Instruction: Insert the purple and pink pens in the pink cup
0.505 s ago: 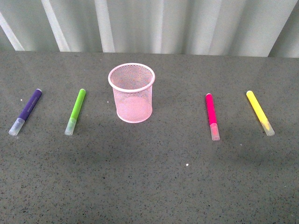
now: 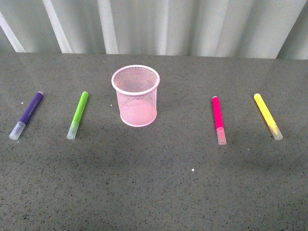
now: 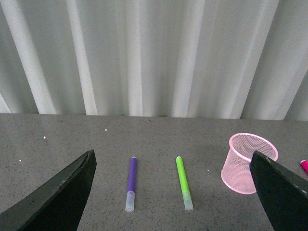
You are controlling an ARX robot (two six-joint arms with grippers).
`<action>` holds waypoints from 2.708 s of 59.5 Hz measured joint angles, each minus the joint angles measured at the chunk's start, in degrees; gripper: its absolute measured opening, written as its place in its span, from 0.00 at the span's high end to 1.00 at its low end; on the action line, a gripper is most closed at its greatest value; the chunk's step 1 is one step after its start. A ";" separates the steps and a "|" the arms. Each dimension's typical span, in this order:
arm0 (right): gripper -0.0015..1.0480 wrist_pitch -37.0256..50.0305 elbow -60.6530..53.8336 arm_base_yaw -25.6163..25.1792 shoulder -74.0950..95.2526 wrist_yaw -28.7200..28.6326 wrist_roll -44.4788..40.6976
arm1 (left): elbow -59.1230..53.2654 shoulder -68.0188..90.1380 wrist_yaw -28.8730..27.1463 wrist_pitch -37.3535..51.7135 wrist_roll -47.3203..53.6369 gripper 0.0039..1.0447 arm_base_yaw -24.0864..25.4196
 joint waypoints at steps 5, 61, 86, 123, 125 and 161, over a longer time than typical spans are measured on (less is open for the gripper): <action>0.07 0.00 0.00 0.00 0.00 0.00 0.00 | 0.00 0.00 0.00 0.00 0.00 0.06 0.00; 0.07 0.00 0.00 0.00 0.00 -0.02 0.00 | 3.87 19.82 -3.85 0.31 -11.56 0.06 0.26; 0.07 0.00 0.00 0.00 0.00 0.00 0.00 | 30.84 79.47 17.59 26.05 3.41 0.06 3.02; 0.07 0.00 0.00 0.00 0.00 0.00 0.00 | 61.88 118.22 9.01 7.98 18.71 0.06 7.37; 0.07 0.00 0.00 0.00 0.00 -0.02 0.00 | 62.12 118.62 9.27 7.80 18.88 0.06 7.37; 0.07 0.00 0.00 0.00 0.00 0.00 0.00 | 66.42 125.94 6.91 8.02 21.03 0.06 7.76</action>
